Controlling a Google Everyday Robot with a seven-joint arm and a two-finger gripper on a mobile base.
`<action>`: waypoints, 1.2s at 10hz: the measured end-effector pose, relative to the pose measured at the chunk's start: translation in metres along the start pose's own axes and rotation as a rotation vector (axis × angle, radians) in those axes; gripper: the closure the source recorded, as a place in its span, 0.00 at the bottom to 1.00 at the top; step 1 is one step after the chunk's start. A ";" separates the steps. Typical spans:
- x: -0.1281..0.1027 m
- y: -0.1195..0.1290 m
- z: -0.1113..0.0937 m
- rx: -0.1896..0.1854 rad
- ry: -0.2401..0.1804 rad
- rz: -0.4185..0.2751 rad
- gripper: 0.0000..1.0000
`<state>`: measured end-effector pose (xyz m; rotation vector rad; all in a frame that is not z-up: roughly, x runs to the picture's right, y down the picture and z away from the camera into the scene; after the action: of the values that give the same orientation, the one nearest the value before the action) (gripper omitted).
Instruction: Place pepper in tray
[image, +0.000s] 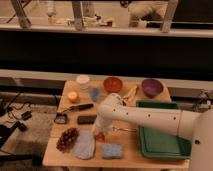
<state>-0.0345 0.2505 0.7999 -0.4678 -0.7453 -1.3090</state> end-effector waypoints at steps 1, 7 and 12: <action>-0.001 -0.001 0.001 -0.005 -0.003 -0.005 0.41; -0.001 0.001 -0.004 0.005 0.008 -0.007 0.79; -0.003 -0.001 -0.011 0.015 0.018 -0.018 0.90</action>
<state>-0.0333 0.2449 0.7904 -0.4373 -0.7451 -1.3220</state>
